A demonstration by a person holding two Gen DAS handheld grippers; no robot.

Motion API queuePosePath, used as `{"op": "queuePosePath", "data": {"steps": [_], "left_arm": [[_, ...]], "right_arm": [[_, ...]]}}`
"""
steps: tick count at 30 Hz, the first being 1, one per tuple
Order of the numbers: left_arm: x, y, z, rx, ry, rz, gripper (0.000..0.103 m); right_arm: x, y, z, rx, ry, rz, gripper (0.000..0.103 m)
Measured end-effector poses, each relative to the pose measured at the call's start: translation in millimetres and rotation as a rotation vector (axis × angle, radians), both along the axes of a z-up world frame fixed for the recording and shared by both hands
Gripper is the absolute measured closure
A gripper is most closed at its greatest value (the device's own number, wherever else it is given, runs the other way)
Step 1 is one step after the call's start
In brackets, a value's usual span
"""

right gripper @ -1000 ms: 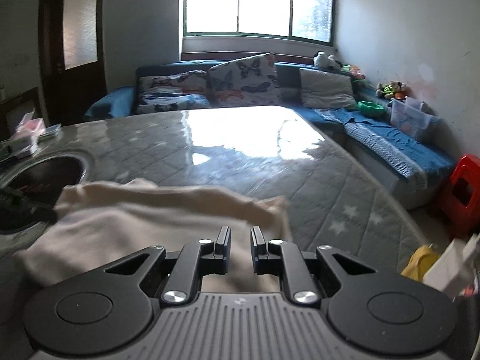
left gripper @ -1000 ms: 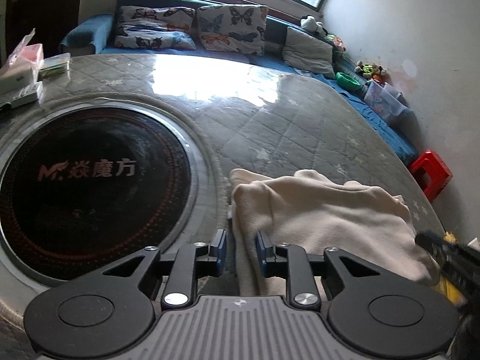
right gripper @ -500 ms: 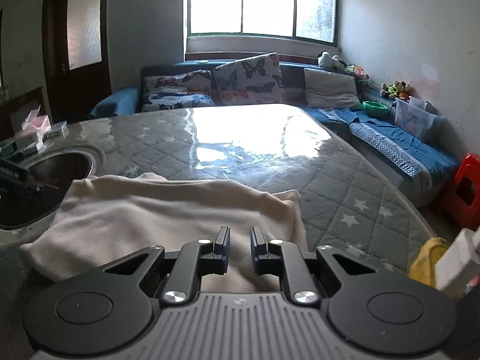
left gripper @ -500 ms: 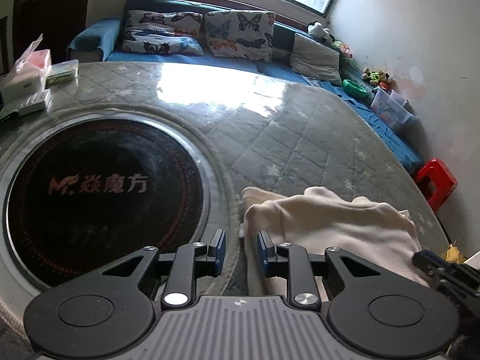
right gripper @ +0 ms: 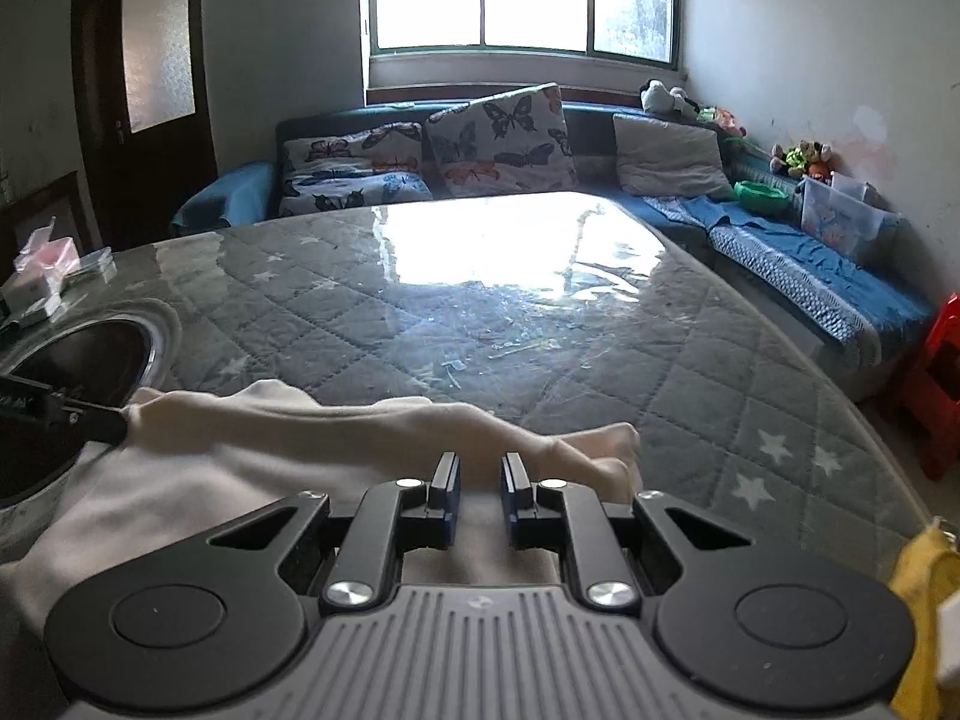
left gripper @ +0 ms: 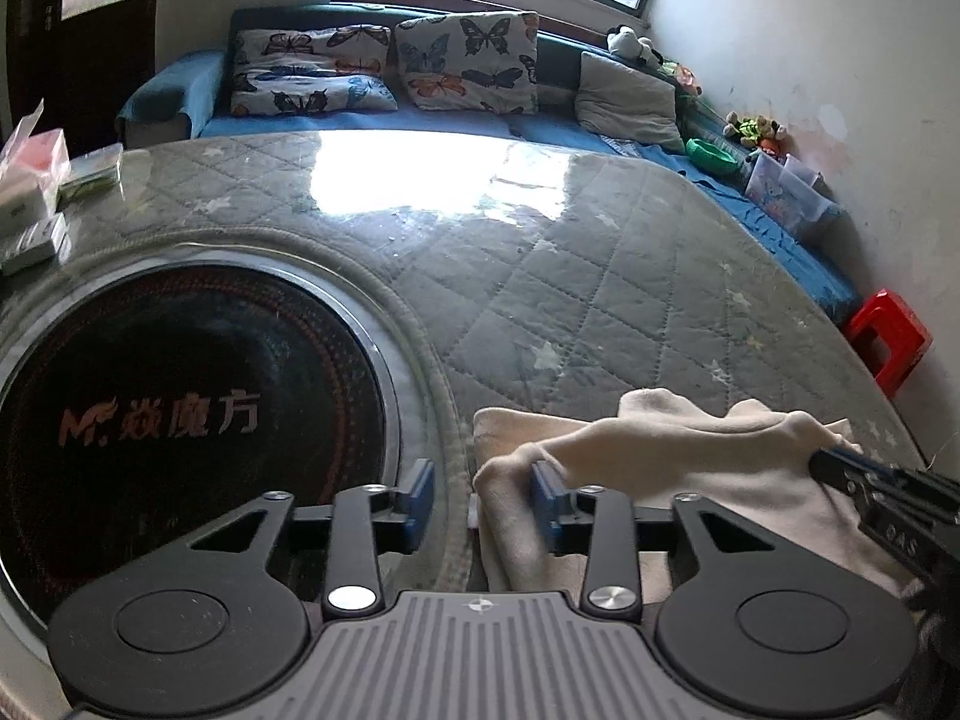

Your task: Fold clothes

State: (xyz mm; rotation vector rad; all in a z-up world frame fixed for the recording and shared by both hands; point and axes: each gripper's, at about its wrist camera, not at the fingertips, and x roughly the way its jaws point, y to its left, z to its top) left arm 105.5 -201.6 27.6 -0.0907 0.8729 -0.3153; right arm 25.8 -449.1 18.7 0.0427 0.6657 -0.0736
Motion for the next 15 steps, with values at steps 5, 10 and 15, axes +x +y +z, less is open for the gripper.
{"op": "queuePosePath", "data": {"steps": [5, 10, 15], "left_arm": [[6.7, -1.5, -3.8, 0.011, 0.003, 0.007, 0.051], [5.0, -4.9, -3.6, 0.033, -0.009, 0.008, 0.046], [-1.3, -6.7, -1.3, 0.064, -0.022, 0.009, 0.036]], "right_arm": [[12.9, 1.7, -2.8, -0.002, 0.011, -0.006, 0.088], [13.1, 2.3, -2.5, -0.017, 0.005, 0.000, 0.080], [7.3, 2.5, 1.9, -0.008, -0.007, 0.004, 0.060]]}}
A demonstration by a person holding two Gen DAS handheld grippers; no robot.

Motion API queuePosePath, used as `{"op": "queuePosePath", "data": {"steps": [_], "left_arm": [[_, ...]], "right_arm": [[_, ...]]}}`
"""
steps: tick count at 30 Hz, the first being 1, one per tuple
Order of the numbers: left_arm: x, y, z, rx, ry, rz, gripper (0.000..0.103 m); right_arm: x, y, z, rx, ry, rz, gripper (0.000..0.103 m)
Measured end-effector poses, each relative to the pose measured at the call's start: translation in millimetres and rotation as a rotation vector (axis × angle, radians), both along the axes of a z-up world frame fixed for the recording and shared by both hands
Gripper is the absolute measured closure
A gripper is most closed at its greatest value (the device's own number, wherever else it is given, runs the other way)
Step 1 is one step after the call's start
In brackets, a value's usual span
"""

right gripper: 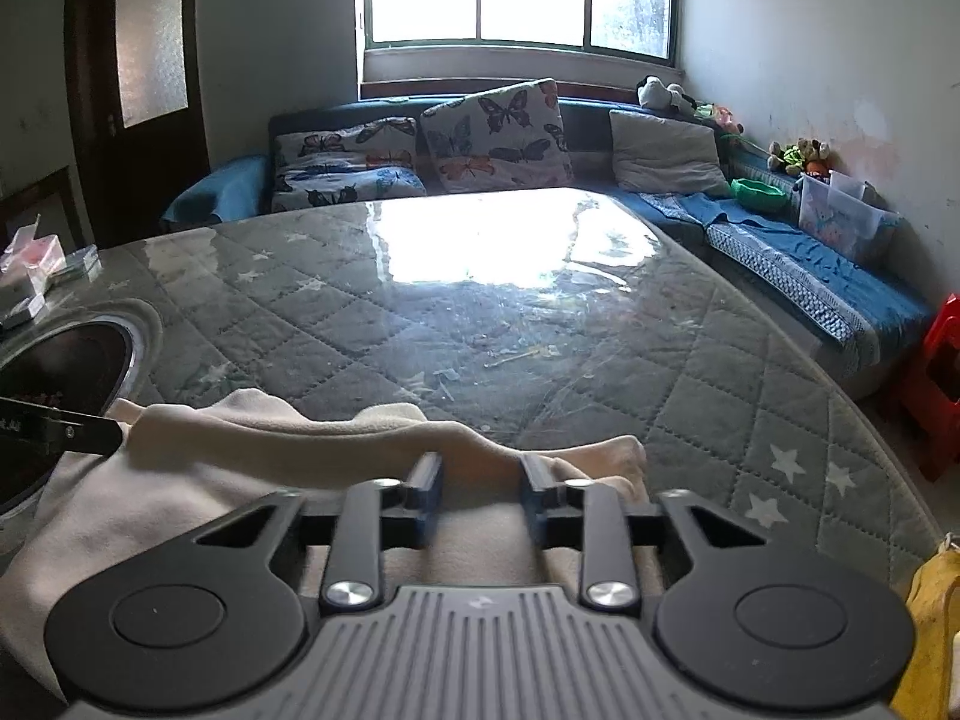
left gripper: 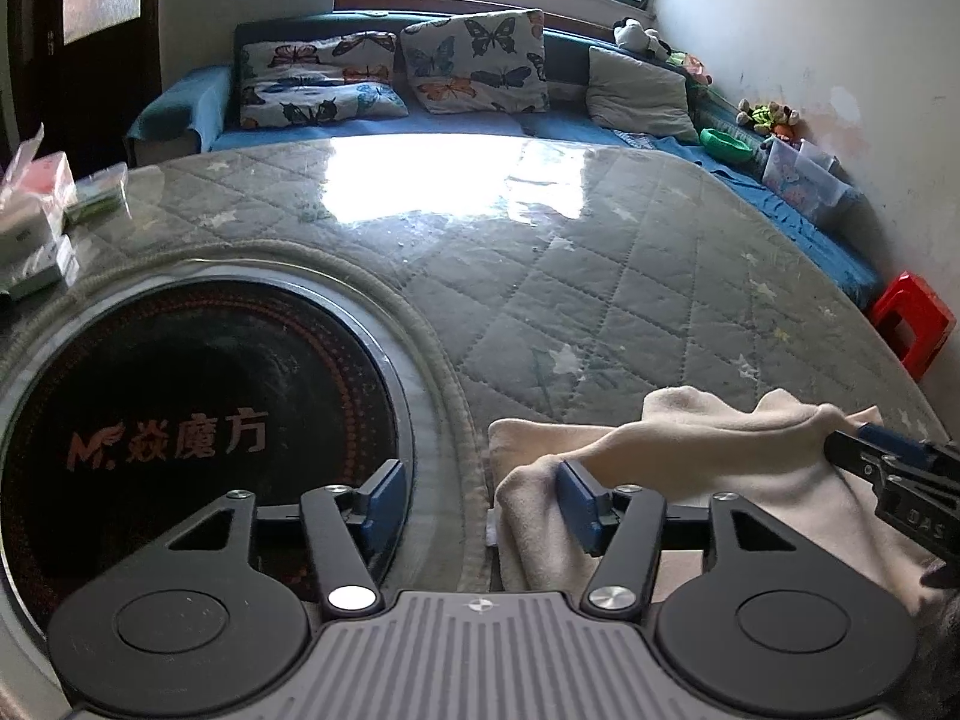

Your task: Fold clothes

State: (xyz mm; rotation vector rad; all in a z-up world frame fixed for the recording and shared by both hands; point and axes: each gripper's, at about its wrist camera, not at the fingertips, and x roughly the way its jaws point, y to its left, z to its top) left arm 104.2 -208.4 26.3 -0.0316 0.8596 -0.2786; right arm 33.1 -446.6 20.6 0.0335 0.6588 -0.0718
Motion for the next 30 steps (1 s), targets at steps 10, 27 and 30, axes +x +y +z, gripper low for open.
{"op": "queuePosePath", "data": {"steps": [10, 27, 30], "left_arm": [[-34, 1, 9, 0.024, -0.056, -0.044, 0.019], [-93, 10, 17, 0.038, -0.141, -0.114, 0.000], [-102, 12, 16, 0.037, -0.150, -0.125, 0.000]], "right_arm": [[-31, 16, 10, -0.027, -0.031, 0.023, 0.035], [-86, 45, 11, -0.042, -0.066, 0.030, 0.000], [-92, 49, 12, -0.049, -0.071, 0.019, 0.000]]}}
